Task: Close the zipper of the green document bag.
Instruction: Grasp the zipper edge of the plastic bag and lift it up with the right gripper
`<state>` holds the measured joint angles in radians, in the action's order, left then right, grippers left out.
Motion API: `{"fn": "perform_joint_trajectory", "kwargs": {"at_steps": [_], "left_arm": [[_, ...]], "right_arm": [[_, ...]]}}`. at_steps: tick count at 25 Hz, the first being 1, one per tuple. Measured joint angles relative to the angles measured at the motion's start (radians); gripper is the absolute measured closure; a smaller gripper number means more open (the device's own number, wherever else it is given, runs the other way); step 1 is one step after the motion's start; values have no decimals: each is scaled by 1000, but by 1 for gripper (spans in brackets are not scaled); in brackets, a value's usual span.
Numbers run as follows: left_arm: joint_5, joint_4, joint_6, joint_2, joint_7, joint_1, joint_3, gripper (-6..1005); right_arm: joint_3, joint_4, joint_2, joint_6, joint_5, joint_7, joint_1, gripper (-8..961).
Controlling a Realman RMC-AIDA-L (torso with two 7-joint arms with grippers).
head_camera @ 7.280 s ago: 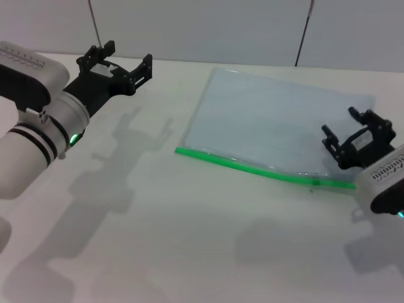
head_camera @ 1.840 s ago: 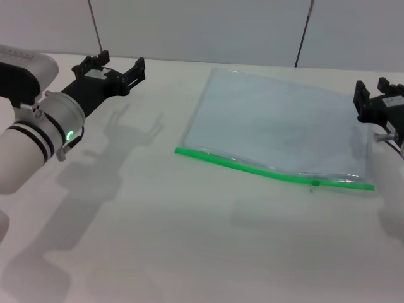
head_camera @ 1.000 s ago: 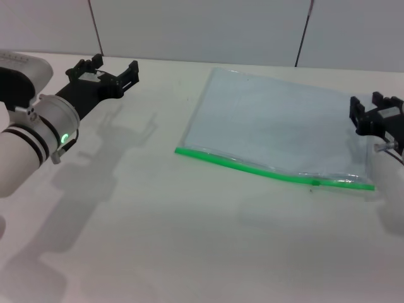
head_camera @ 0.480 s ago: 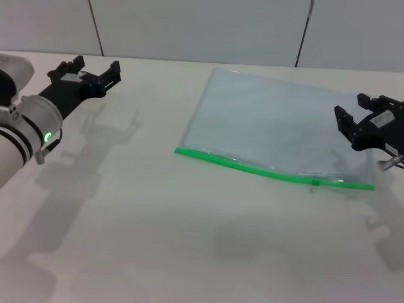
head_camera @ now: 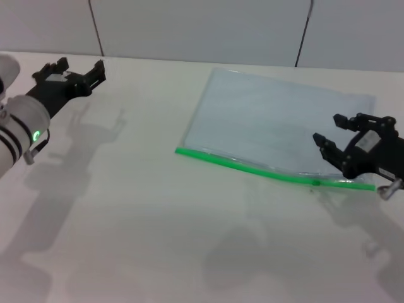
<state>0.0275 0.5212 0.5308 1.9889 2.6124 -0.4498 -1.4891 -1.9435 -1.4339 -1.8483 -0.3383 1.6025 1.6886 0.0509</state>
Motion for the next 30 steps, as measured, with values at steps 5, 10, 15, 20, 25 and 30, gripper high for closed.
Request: {"fn": "perform_joint_trajectory", "kwargs": {"at_steps": [5,10,15,20,25,30], "left_arm": [[2,2,4,10,8,4,-17,169],[0,2,9,8,5,21,-21,169],[-2,2,10,6,9,30,-39,169],[1,1,11,7,10,23,-45,168],[2,0,11,7,10,22,-45,168],[2,-1,9,5,9,24,-45,168]], "right_arm": [[161,-55,-89,-182,212,-18,-65,482],[306,-59,-182,-348,422,-14,-71,483],[296,-70,-175,-363,445,-43,-64,483],[291,-63,-178,-358,506,-61,-62,481],[277,-51,-180,-343,529,-98,-72,477],[260,-52,-185,-326,610,-87,-95,475]]}}
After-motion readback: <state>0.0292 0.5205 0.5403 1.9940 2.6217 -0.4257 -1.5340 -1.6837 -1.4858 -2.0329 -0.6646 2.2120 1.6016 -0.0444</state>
